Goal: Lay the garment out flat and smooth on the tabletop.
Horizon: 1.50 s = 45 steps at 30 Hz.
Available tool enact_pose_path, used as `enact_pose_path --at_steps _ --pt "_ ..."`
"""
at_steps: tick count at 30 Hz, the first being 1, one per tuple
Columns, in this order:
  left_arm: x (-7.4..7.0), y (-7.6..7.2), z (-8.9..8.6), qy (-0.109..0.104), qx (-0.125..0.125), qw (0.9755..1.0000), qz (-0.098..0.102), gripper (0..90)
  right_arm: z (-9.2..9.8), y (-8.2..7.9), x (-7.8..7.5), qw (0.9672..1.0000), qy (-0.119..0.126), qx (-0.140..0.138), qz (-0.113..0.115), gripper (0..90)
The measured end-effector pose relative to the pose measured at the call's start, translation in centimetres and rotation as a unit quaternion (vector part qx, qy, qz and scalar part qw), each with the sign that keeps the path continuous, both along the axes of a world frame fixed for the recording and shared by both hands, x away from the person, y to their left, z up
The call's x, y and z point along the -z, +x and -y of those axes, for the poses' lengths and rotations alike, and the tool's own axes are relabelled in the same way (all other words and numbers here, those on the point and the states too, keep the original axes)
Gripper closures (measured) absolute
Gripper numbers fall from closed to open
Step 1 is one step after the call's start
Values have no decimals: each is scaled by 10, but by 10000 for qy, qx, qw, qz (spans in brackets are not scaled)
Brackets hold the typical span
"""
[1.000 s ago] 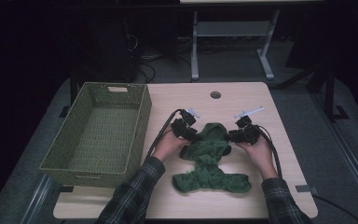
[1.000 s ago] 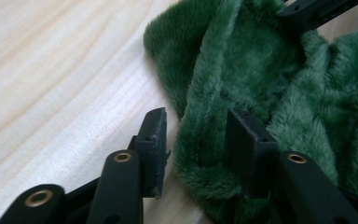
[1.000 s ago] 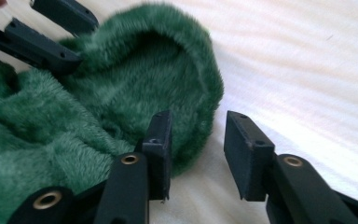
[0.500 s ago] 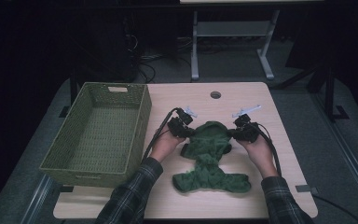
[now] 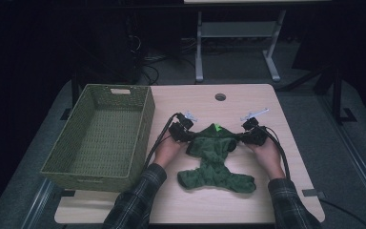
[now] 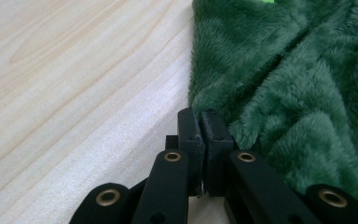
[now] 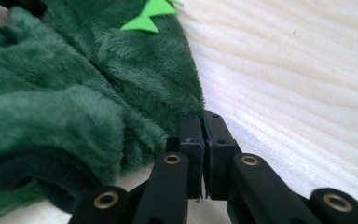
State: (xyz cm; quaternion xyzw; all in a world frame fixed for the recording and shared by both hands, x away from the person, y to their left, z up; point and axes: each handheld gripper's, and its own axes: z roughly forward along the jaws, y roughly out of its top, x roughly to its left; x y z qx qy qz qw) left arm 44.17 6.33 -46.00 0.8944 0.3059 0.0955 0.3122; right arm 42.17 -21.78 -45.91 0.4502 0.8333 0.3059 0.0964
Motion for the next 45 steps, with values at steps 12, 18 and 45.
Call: enact_pose_path --at_steps 12,18,45 --pt "-9 1 -8 -266 -95 9996 -10 675 1 1 -7 9996 241 114 127 718" --pt "-30 -10 -17 -540 -88 9985 93 536 9 -9 -28 9985 398 184 327 617" --pt "-33 -134 -51 -646 196 9972 320 130 -7 -63 -47 9956 707 -187 588 662"
